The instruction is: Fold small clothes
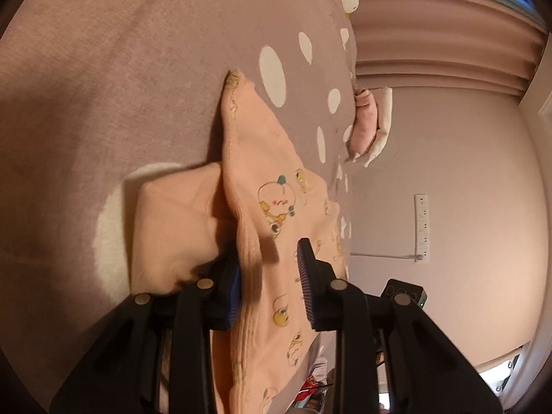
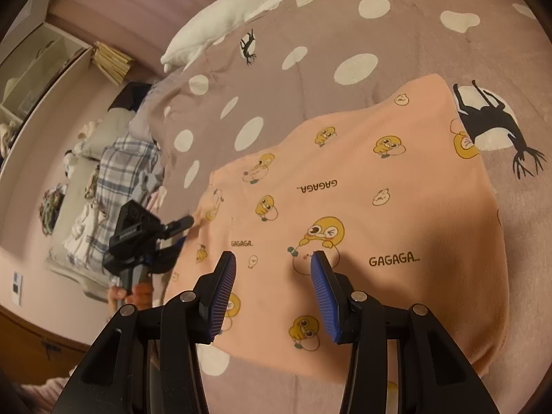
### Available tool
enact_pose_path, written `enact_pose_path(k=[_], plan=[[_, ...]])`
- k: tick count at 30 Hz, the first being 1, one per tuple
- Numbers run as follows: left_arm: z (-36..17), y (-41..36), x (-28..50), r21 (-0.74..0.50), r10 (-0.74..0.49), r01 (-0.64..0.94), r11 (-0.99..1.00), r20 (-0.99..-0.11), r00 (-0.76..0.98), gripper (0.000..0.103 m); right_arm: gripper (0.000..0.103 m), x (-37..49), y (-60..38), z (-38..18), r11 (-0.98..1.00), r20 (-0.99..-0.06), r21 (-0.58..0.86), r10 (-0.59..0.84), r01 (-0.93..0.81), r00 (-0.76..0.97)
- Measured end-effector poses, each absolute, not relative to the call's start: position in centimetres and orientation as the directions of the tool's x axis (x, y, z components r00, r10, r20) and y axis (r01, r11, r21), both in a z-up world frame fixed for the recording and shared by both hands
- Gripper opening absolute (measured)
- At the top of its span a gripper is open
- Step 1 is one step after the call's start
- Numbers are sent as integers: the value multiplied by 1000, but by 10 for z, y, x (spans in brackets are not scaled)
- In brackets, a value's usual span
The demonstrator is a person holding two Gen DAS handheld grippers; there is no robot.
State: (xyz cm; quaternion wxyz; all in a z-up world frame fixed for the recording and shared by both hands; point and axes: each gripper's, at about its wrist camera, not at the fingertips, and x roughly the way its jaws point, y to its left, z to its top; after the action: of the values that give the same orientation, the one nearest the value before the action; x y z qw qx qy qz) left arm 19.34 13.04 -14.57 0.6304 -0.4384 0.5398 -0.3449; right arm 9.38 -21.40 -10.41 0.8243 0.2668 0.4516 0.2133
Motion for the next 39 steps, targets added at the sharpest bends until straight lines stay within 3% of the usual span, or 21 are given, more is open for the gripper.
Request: enact_pose_path(k=[1, 2, 5, 10, 11, 16, 19, 23, 28, 30, 32, 36, 39], plan=[[-145, 132, 193, -928, -908, -40, 370, -370, 198, 18, 45, 93, -214, -104, 770, -633, 628, 589, -110, 502], [-144, 133, 193, -929, -905, -44, 368, -369, 214, 1, 45, 93, -215, -103, 774, -637, 624, 582, -106, 505], [-140, 141, 183, -939, -902, -55, 339, -341, 267, 0, 45, 91, -217, -104, 779, -643, 621, 571, -88, 511], [-129, 165, 162, -990, -903, -30, 137, -137, 408, 0, 45, 90, -209, -104, 775, -643, 624, 582, -100, 498], [-129, 165, 160, -990, -903, -29, 135, -135, 408, 0, 45, 91, -202, -102, 770, -639, 626, 595, -120, 488], [-131, 166, 159, -974, -884, -55, 221, -224, 411, 0, 45, 102, -148, -95, 738, -622, 633, 665, -235, 414], [-139, 184, 160, -978, -865, -96, 185, -209, 456, 0, 45, 112, -111, -97, 722, -626, 630, 690, -287, 363], [-139, 187, 158, -954, -856, -111, 278, -298, 422, 0, 45, 120, -58, -109, 723, -670, 586, 686, -366, 284], [-132, 191, 163, -940, -851, -87, 331, -337, 402, 0, 46, 113, -9, -129, 711, -726, 548, 666, -440, 171], [-130, 192, 167, -935, -846, -77, 347, -348, 405, 0, 52, 104, 0, -127, 693, -728, 524, 666, -494, 162], [-125, 191, 170, -928, -840, -61, 369, -361, 405, 5, 52, 102, 2, -124, 627, -708, 575, 703, -526, 65], [-115, 189, 164, -905, -826, -10, 426, -393, 403, 17, 52, 121, -27, -90, 653, -676, 543, 713, -528, 187], [-108, 185, 156, -843, -778, 23, 537, -485, 398, 23, 52, 155, -51, -70, 725, -674, 534, 675, -435, 298]])
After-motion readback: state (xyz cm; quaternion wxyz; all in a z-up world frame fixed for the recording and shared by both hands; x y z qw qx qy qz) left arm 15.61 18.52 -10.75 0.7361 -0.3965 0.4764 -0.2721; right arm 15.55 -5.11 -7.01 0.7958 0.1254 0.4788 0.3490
